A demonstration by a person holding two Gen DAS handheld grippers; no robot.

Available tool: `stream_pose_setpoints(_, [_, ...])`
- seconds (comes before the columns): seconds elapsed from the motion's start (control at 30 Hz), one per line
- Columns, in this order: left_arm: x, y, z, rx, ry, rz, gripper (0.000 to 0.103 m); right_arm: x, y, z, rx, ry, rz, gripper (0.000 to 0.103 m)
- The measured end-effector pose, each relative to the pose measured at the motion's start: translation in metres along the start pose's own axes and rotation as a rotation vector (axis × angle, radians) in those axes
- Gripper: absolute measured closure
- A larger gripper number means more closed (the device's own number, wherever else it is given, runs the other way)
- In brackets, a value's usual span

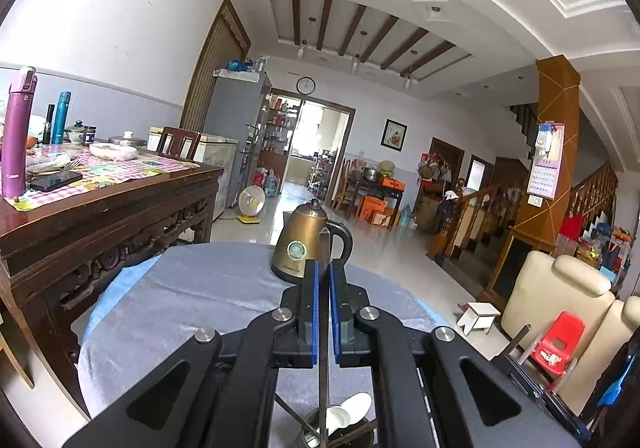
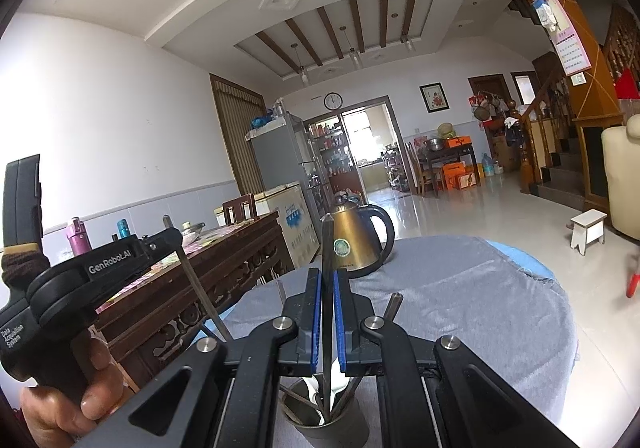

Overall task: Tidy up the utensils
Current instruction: 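Carry both chopsticks over the cup and lower them into it with both grippers, then open the left gripper, then the right gripper, releasing the chopsticks into the cup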

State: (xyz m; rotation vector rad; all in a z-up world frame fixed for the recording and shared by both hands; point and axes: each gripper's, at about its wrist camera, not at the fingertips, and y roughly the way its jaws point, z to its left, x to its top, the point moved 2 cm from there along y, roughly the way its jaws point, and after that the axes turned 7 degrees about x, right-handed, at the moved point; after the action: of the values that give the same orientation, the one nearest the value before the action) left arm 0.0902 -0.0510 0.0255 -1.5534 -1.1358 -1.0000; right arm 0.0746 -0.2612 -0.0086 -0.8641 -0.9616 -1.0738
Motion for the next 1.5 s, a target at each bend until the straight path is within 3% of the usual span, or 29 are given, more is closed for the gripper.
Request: stream_pose_setpoints(1.5, [-0.021,0.017,0.000,0.045,0.030,0.099,0.098,-0.022,0.025,0.004,-0.019,0.005,0.094,0.096])
